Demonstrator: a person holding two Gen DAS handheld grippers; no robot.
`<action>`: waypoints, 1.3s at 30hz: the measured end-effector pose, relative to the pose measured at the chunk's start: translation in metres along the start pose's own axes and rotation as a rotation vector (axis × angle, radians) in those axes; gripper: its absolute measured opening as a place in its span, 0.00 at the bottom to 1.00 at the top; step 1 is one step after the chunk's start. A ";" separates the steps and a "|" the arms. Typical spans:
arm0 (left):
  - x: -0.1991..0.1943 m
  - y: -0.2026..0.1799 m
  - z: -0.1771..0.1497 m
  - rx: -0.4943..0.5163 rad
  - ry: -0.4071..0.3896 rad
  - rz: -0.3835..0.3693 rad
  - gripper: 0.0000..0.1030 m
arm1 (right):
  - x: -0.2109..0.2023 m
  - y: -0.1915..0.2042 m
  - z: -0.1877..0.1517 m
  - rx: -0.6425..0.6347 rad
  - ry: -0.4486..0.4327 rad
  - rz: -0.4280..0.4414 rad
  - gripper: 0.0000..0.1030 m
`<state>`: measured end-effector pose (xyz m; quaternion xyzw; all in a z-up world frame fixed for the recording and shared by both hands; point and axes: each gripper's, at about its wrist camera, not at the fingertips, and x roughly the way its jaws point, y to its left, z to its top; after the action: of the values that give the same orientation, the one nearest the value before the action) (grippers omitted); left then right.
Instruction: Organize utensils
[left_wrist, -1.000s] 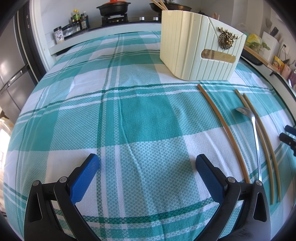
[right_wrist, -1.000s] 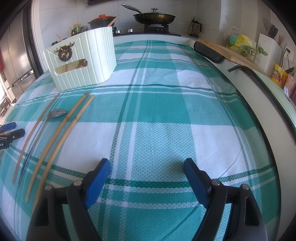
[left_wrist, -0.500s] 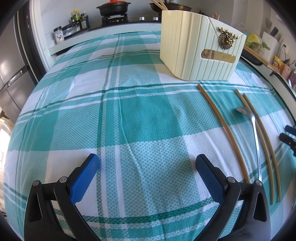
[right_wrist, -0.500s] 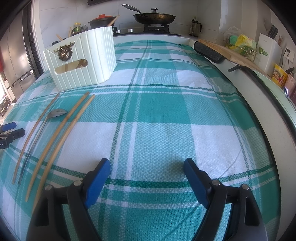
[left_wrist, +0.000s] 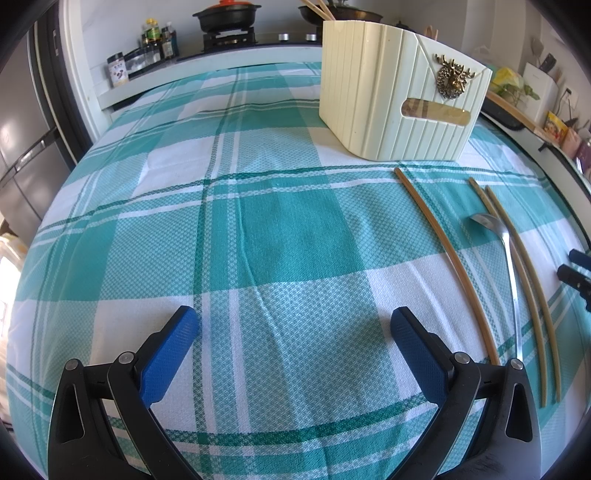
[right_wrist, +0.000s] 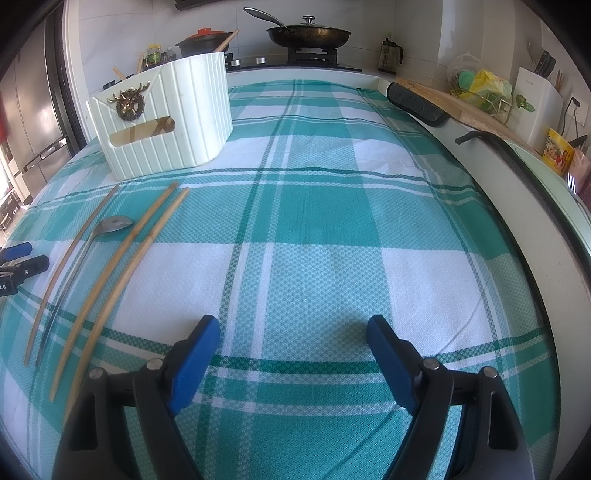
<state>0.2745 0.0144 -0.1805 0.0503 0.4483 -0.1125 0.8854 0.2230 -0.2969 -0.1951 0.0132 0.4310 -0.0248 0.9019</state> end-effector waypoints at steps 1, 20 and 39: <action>0.000 -0.001 0.000 0.001 0.000 0.001 1.00 | 0.000 0.000 0.000 0.000 0.000 0.000 0.81; 0.000 0.000 0.000 0.001 -0.001 0.001 1.00 | 0.000 0.000 -0.001 -0.002 0.000 -0.001 0.81; 0.000 -0.001 0.000 -0.015 0.001 0.009 1.00 | -0.044 0.038 0.001 0.058 -0.052 0.118 0.53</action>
<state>0.2742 0.0134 -0.1803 0.0457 0.4491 -0.1052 0.8861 0.1983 -0.2575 -0.1602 0.0640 0.4050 0.0155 0.9120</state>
